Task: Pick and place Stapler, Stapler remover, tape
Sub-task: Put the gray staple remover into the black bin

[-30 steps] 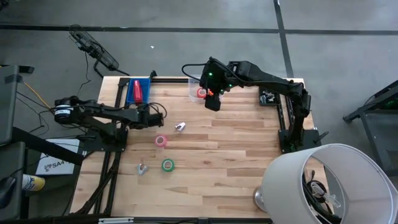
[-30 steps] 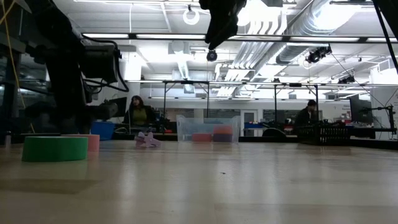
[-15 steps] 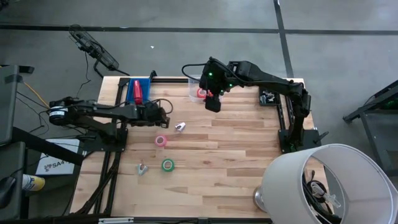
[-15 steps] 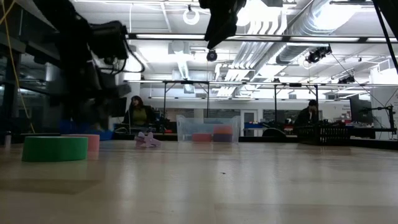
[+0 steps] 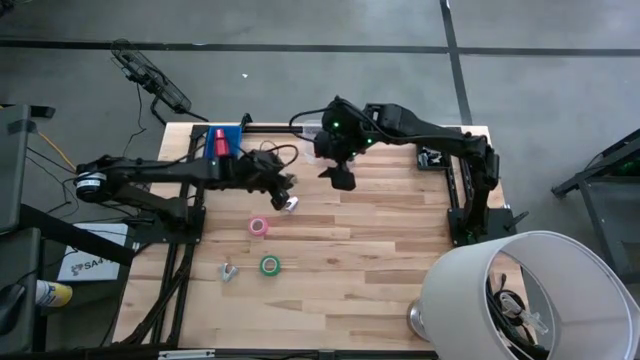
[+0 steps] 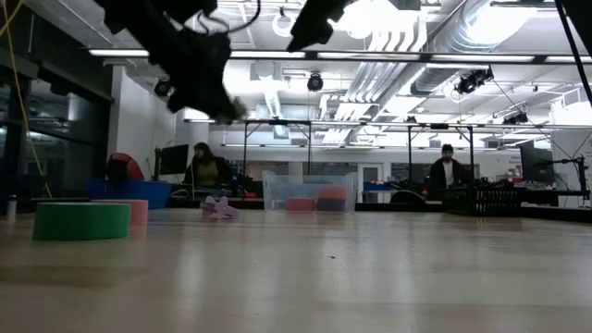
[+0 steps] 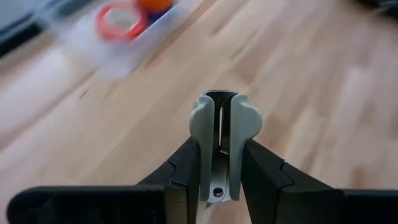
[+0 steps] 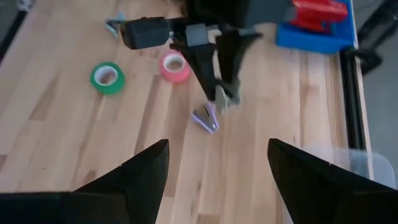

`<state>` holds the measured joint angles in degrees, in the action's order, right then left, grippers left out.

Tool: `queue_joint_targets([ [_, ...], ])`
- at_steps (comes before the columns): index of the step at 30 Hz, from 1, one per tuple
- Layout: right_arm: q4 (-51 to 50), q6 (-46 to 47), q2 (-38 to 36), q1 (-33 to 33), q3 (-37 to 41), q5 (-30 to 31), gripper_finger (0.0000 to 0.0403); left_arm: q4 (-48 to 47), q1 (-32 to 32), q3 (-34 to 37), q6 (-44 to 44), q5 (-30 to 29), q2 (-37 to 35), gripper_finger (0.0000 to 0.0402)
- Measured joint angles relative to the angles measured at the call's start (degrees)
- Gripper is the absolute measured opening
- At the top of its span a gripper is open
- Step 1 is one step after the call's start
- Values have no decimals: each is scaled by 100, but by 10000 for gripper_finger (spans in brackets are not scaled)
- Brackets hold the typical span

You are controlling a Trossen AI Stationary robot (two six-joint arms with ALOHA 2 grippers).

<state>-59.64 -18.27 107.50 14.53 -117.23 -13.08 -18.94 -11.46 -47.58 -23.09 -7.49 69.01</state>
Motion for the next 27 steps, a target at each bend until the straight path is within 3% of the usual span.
queue_joint_targets([
  [11,447,100,99,-196,0,114,263,-3,-2,-950,963,452,-2,82],
  [16,636,169,193,-181,0,358,263,-9,-2,-1087,1180,631,-2,82],
  [27,789,223,393,-184,0,-52,263,-8,-1,-1090,1308,958,-2,82],
])
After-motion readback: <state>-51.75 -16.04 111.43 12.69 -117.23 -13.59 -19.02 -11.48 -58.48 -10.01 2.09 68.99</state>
